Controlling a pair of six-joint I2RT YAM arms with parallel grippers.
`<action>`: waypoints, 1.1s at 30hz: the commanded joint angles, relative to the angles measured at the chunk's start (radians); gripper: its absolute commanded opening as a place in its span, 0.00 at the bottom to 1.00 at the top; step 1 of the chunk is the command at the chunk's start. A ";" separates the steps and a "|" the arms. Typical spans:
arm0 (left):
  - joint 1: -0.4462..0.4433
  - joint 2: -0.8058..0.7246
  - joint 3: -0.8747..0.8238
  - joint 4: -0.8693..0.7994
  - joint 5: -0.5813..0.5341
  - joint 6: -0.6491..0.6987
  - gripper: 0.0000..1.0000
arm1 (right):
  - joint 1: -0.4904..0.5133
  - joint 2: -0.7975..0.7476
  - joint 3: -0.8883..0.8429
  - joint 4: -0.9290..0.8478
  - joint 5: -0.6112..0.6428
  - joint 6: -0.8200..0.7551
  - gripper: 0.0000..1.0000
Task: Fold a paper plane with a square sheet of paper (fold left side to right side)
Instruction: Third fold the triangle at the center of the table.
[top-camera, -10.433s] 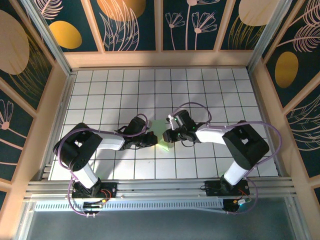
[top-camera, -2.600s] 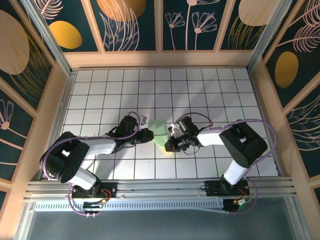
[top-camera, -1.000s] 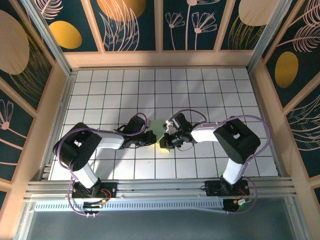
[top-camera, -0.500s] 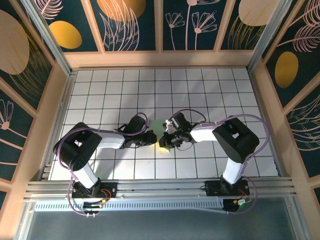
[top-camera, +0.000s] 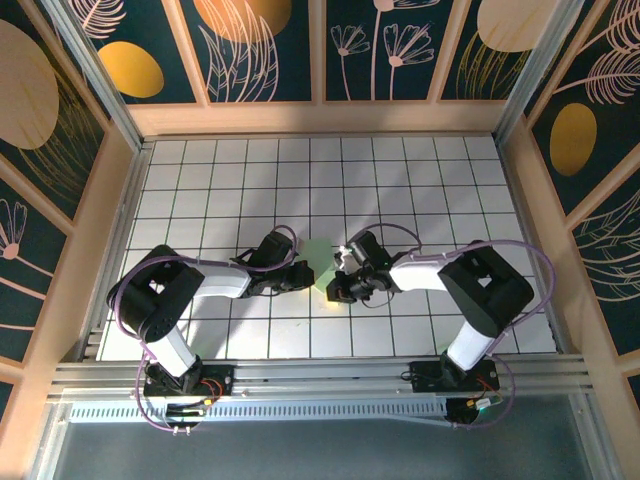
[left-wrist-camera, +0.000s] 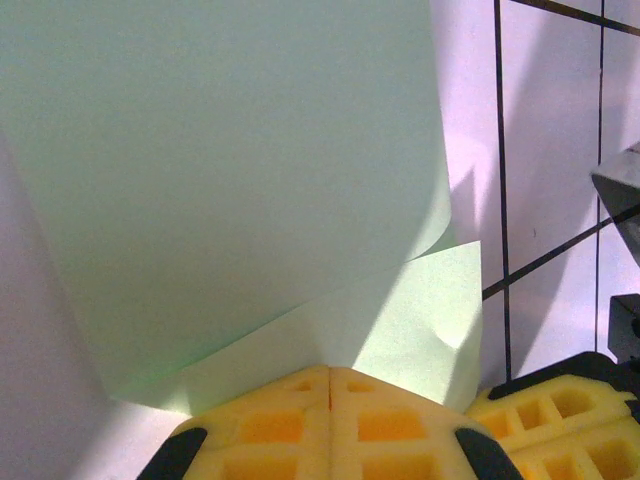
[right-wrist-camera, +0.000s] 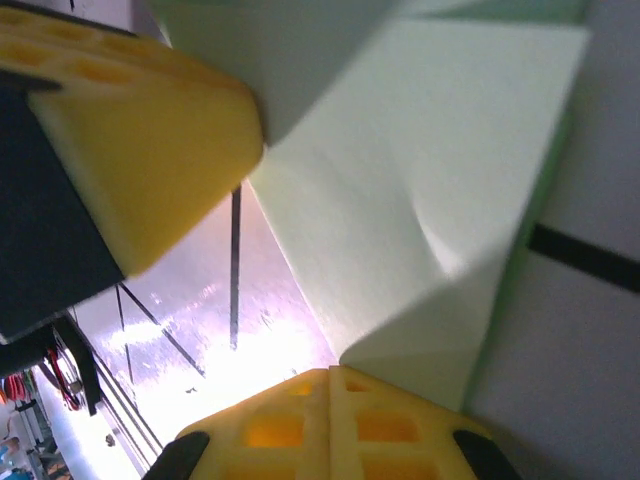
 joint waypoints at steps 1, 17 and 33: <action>0.004 0.081 -0.020 -0.139 -0.157 0.003 0.00 | 0.004 -0.042 -0.049 -0.100 0.039 0.009 0.00; 0.003 0.077 0.046 -0.058 -0.090 -0.064 0.00 | -0.107 -0.262 -0.043 -0.225 0.052 -0.095 0.00; 0.024 0.083 0.236 -0.127 -0.101 0.017 0.12 | -0.272 -0.172 -0.029 0.124 0.055 -0.345 0.50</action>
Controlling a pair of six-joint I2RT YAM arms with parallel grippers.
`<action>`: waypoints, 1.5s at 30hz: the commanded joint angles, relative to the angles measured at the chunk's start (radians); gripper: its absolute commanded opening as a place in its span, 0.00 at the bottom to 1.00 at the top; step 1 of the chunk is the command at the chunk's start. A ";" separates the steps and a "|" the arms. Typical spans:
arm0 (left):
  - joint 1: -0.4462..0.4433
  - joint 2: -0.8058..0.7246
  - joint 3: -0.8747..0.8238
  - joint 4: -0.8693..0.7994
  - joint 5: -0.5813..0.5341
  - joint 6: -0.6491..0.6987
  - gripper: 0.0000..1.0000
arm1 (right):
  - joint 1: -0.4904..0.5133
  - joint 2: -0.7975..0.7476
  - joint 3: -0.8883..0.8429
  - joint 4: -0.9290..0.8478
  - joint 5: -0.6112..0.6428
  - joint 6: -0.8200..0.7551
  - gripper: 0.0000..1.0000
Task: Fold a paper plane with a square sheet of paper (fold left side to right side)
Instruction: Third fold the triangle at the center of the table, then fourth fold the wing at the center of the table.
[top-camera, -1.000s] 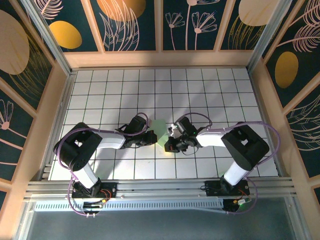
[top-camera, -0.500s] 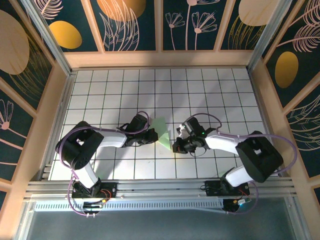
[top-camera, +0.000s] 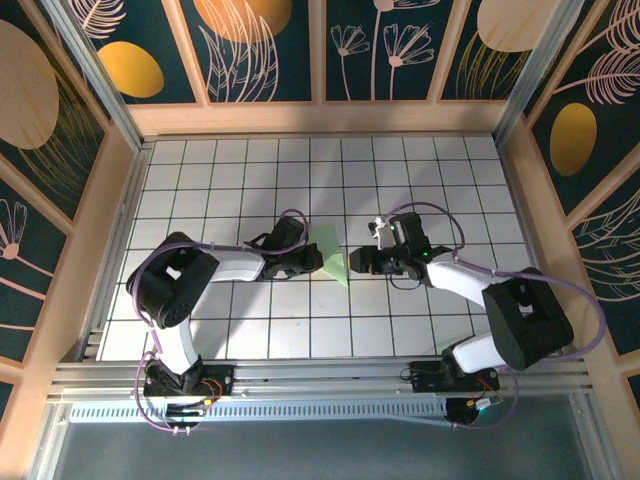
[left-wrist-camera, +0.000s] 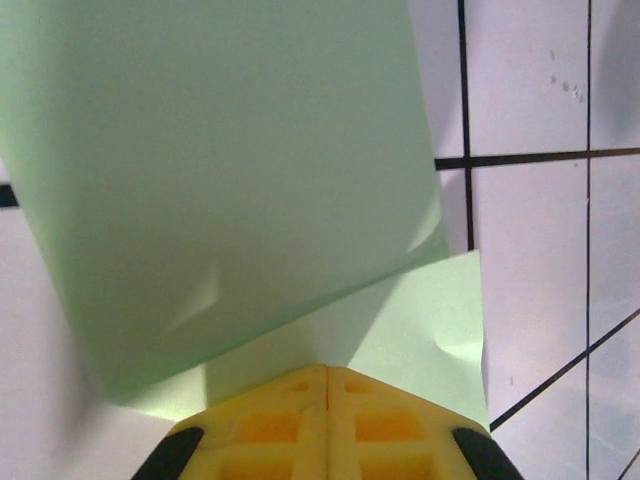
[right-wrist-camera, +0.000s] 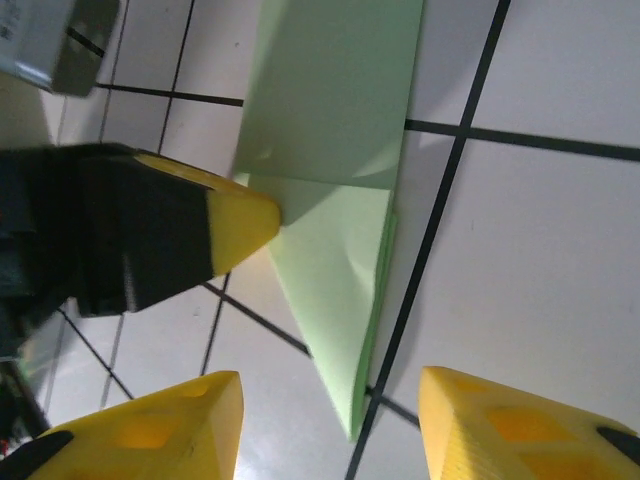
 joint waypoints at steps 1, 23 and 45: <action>0.027 -0.049 0.023 -0.053 -0.017 0.032 0.12 | -0.002 0.070 0.035 0.105 -0.020 -0.074 0.51; 0.175 -0.214 -0.140 0.062 -0.015 -0.066 0.53 | 0.001 0.334 0.112 0.339 -0.148 -0.022 0.39; 0.257 -0.112 -0.077 0.182 0.186 -0.079 0.62 | -0.026 0.212 0.059 0.409 -0.217 0.039 0.00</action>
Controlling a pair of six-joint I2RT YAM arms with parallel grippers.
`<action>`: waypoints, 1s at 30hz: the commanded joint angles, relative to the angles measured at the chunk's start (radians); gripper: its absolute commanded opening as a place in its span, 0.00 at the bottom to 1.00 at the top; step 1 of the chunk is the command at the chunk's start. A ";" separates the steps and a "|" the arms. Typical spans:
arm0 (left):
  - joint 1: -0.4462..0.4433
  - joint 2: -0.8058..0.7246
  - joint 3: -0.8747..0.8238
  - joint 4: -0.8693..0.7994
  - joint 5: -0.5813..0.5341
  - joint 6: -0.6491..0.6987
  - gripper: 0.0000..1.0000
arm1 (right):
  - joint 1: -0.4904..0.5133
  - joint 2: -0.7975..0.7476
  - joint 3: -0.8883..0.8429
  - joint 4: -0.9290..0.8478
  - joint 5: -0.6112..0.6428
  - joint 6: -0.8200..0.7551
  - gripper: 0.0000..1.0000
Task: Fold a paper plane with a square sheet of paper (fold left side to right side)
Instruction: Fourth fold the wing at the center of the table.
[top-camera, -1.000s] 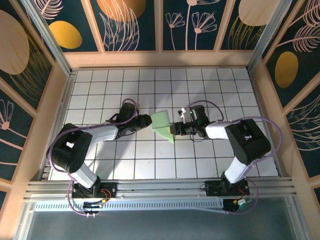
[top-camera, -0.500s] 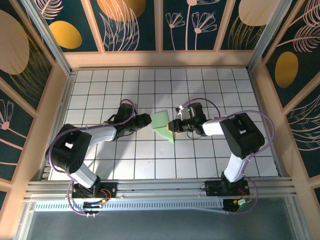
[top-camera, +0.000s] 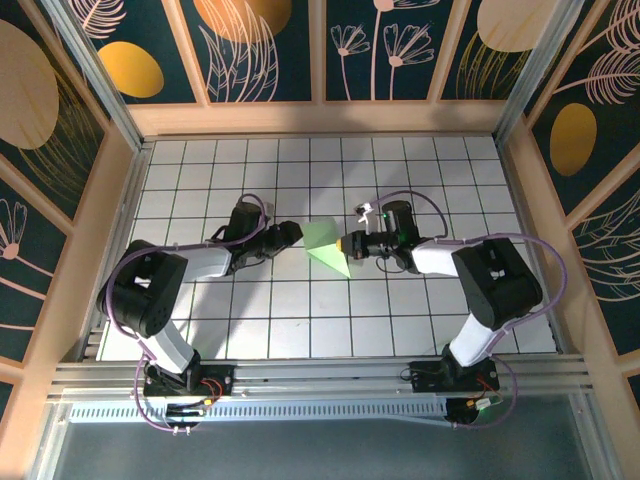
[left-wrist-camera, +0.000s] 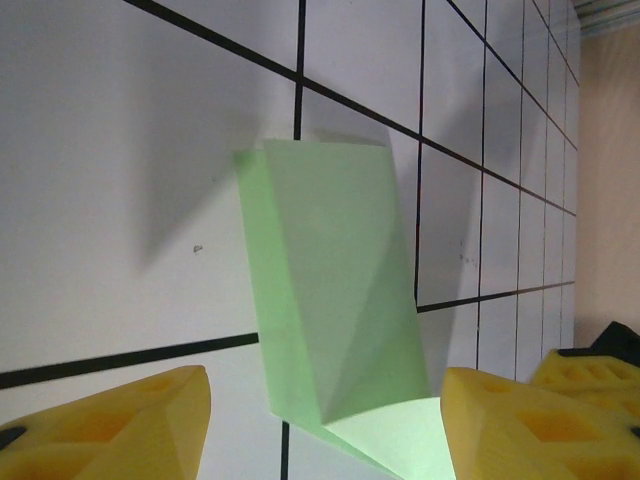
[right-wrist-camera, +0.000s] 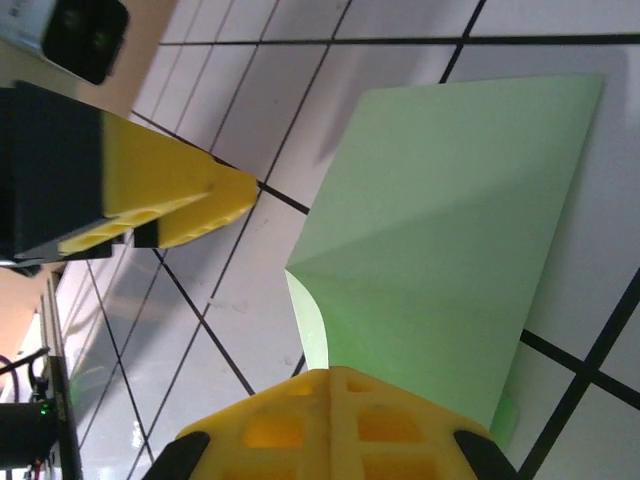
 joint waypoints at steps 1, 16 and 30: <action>0.007 0.037 0.048 0.025 0.045 0.006 0.62 | -0.007 -0.022 -0.025 0.055 -0.041 0.029 0.00; 0.006 0.210 0.160 0.077 0.109 -0.023 0.53 | -0.013 -0.048 -0.054 0.107 -0.063 0.063 0.00; 0.007 0.257 0.210 0.054 0.099 0.000 0.04 | -0.026 -0.057 -0.060 0.073 -0.035 0.055 0.00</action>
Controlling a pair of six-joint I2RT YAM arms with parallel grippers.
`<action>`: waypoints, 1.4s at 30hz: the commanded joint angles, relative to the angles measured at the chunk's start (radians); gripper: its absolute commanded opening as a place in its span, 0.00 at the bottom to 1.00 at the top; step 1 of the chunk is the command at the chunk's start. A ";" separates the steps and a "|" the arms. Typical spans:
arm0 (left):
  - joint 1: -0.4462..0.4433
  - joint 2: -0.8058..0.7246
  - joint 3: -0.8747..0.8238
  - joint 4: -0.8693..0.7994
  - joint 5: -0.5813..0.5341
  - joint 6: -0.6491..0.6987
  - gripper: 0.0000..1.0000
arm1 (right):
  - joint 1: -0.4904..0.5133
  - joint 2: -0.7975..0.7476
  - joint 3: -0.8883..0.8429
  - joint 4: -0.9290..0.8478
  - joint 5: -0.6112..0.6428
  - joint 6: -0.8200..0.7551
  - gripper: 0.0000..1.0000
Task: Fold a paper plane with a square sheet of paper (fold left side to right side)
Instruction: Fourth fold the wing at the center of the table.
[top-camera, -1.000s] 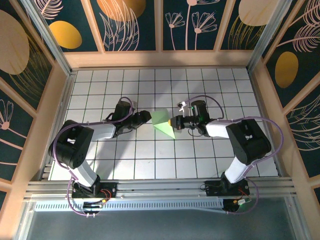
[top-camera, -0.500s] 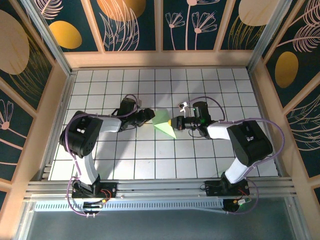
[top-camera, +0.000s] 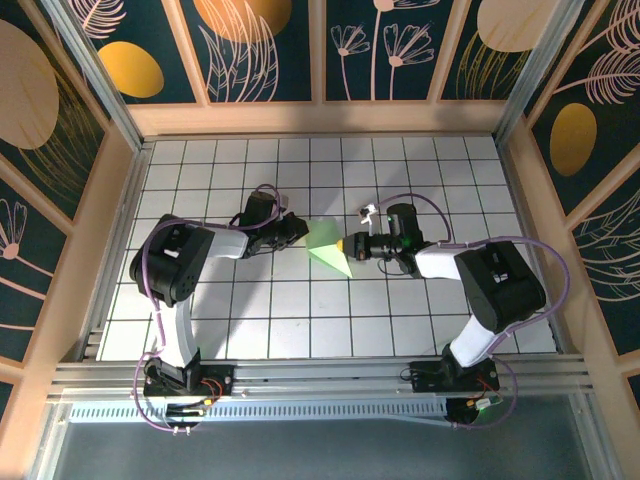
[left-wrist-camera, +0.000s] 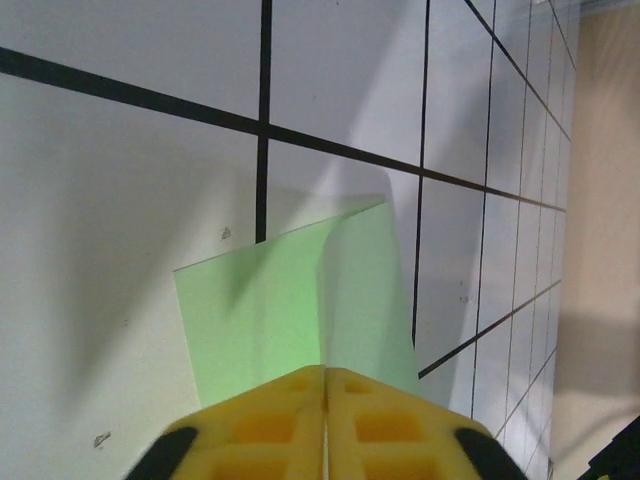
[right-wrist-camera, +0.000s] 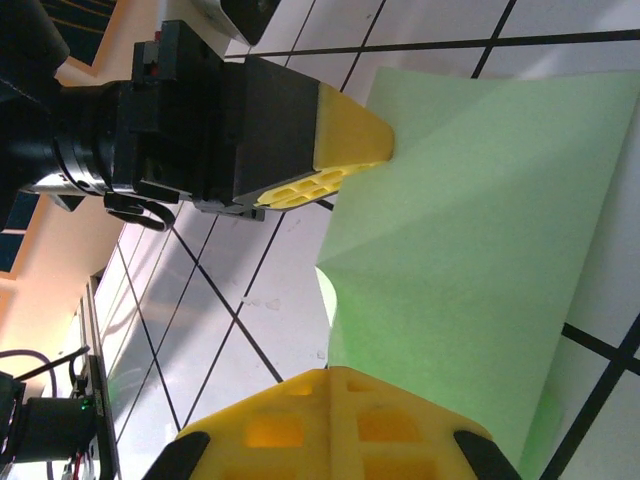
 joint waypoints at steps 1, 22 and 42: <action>0.006 -0.003 0.012 0.006 0.003 0.013 0.01 | -0.014 -0.046 -0.008 -0.026 0.023 -0.001 0.05; -0.016 -0.109 -0.004 -0.079 -0.025 -0.040 0.00 | 0.455 -0.171 0.250 -0.777 0.985 -0.044 0.56; -0.039 -0.148 0.000 -0.108 -0.046 -0.037 0.00 | 0.605 0.118 0.394 -0.821 1.216 0.000 0.56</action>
